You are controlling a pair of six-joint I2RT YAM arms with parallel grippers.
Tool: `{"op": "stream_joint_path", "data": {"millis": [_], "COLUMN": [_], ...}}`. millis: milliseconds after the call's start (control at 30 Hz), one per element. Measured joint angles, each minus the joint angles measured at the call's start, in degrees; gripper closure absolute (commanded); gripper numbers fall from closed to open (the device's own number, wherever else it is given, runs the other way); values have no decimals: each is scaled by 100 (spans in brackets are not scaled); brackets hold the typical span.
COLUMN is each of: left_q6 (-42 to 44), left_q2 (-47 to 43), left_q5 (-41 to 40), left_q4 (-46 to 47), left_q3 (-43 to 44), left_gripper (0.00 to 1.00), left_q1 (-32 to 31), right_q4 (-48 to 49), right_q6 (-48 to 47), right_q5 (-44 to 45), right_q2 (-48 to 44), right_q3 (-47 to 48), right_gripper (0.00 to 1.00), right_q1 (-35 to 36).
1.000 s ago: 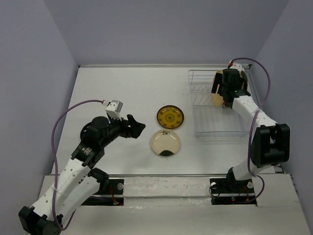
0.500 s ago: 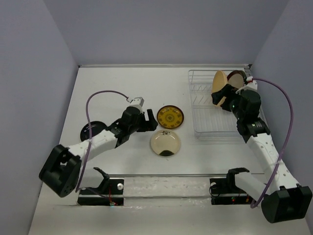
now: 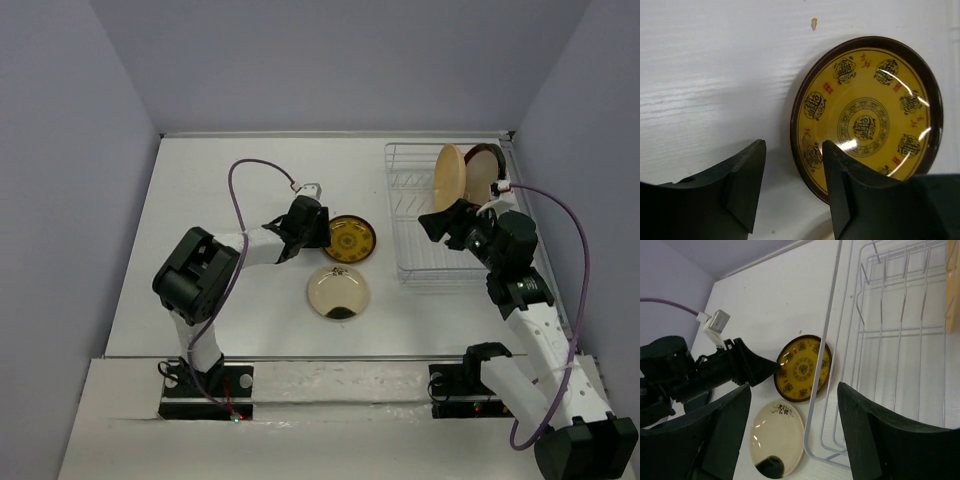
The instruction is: Load the plates into the dish rack
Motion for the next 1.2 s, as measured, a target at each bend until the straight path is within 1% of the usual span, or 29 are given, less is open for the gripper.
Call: {"op": "stream_joint_path", "data": {"millis": [67,100,167,200,267,333,433,533,600,700,833,933,1100,1167,1200], "left_q6": [24,48,48,66,42,-9,-125,-190,-216,-214,-323,-442,-634,-664,-682], "left_q2": [310,433,553,625,699,708,695,557,293,-483,-1871,-2745,-3762,-3965,-4059], "left_q5": [-24,-52,-50,-37,7,133,321,352,315,212,129,319,765,876,942], "left_q4": [-2,42,52,66,144,256,481,551,542,514,660,833,984,955,935], "left_q3": [166,229,376,446,476,481,481,389,227,-105,-629,-964,-1644,-1803,-1873], "left_gripper": [52,60,67,73,81,94,94,94,94,94,94,94,94,94,94], "left_q1": [2,2,4,9,39,74,164,262,321,393,450,446,446,446,446], "right_q4": [-17,-20,-24,-20,-4,4,105,166,240,286,289,304,398,435,457], "right_q6": [2,2,0,0,-2,-2,-2,-2,-7,-20,-103,-219,-321,-328,-328], "right_q5": [-129,-192,-282,-310,-420,-544,-778,-1106,-1364,-1556,-1659,-1674,-1668,-1641,-1637], "right_q2": [2,0,0,-2,-4,4,52,192,367,636,1073,1443,2240,2446,2546], "right_q3": [-85,-116,-131,-131,-133,-146,-190,-210,-208,-201,-35,221,743,844,898], "right_gripper": [25,26,26,26,26,26,25,17,16,13,11,11,11,14,22], "right_q1": [0,0,0,0,0,0,0,11,50,212,684,1003,1467,1628,1718]}}
